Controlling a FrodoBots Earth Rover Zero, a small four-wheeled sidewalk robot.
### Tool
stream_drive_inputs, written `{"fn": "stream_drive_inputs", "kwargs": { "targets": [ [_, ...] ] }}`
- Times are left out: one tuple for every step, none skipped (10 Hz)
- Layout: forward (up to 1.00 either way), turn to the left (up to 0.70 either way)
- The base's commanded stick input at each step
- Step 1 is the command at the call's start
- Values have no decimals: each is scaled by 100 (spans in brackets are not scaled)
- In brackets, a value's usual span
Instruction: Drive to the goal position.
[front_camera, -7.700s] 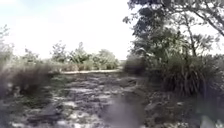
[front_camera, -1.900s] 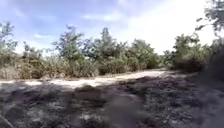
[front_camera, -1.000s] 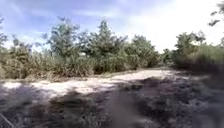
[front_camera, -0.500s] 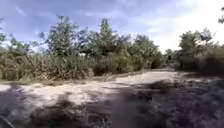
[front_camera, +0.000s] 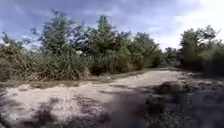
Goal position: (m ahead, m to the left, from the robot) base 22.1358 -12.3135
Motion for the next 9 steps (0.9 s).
{"fn": "stream_drive_inputs", "kwargs": {
  "targets": [
    [85, -27],
    [85, 0],
    [85, 0],
    [85, 0],
    [85, -34],
    [85, -34],
    [85, -34],
    [85, -34],
    [85, -34]
  ]
}}
